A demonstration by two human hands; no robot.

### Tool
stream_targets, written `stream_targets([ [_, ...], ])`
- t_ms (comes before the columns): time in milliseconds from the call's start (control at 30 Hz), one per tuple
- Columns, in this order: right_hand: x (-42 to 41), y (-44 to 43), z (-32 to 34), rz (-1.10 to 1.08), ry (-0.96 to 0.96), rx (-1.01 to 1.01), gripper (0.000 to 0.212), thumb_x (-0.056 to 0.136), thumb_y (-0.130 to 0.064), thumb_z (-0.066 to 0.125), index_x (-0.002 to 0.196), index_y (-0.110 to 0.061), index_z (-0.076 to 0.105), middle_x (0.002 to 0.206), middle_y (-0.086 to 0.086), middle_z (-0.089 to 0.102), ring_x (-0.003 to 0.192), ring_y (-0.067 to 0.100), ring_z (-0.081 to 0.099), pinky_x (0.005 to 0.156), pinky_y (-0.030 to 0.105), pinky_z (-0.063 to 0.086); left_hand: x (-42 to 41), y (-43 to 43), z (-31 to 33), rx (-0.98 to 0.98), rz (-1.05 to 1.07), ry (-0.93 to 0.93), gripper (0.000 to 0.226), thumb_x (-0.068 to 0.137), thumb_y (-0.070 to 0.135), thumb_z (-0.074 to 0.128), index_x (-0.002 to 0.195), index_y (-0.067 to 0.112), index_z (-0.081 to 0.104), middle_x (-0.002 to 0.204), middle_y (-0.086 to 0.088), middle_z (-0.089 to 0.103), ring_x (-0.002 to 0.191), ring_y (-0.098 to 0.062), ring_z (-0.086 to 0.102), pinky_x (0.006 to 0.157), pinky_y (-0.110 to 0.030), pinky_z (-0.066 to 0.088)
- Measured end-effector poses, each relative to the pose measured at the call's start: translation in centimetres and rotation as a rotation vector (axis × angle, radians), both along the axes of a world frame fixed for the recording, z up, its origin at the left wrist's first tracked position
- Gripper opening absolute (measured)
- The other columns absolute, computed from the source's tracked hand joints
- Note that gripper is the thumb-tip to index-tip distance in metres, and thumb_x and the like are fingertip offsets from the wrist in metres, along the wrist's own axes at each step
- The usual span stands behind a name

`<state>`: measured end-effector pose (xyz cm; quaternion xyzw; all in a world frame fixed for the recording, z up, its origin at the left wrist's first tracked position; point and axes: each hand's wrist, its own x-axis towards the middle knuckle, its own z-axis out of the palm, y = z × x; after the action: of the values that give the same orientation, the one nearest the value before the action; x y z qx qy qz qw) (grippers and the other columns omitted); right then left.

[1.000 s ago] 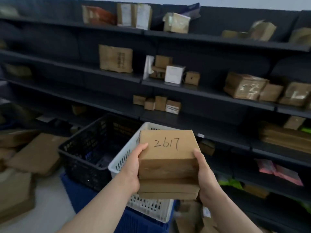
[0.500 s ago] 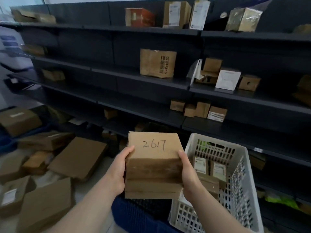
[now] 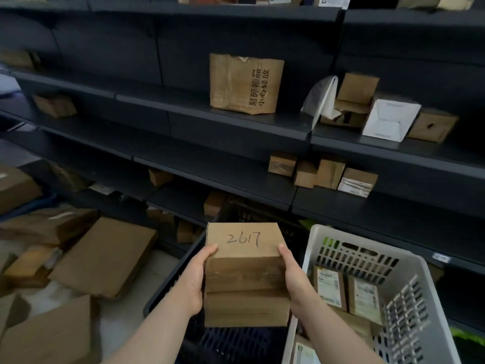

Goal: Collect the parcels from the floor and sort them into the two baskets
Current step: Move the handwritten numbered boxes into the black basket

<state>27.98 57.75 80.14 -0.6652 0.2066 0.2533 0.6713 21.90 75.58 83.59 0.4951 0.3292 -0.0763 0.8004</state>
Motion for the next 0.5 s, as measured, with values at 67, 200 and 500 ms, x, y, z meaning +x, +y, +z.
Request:
stream_targets([
  [67,2.5,0.6,-1.3,-0.022,0.019,0.008,0.087,0.063,-0.084,0.057,0.121,-0.020,0.063,0.116,0.009,0.067,0.107,0.031,0.062,0.103,0.050,0.045,2.6,0.4,-0.9,0.002,-0.003,0.013,0.035,0.093,0.046,0.052,0.092,0.015,0.069,0.074,-0.011,0.073,0.080,-0.029,0.063,0.060,-0.033,0.043],
  [200,5.7,1.0,-3.5,-0.052,0.112,0.011,0.083,0.063,-0.083,0.058,0.120,-0.022,0.063,0.118,0.009,0.066,0.108,0.032,0.061,0.102,0.049,0.045,6.8,1.2,-3.3,-0.018,-0.036,0.094,0.040,0.091,0.049,0.053,0.096,0.014,0.072,0.078,-0.014,0.075,0.082,-0.031,0.064,0.063,-0.034,0.047],
  [500,10.5,1.6,-7.8,-0.224,0.187,0.113,0.038,0.096,-0.050,0.044,0.109,-0.021,0.065,0.103,0.014,0.070,0.093,0.031,0.065,0.073,0.038,0.052,16.3,3.2,-8.9,0.053,-0.269,0.210,0.038,0.088,0.048,0.057,0.097,0.014,0.071,0.088,-0.015,0.072,0.085,-0.031,0.064,0.077,-0.037,0.050],
])
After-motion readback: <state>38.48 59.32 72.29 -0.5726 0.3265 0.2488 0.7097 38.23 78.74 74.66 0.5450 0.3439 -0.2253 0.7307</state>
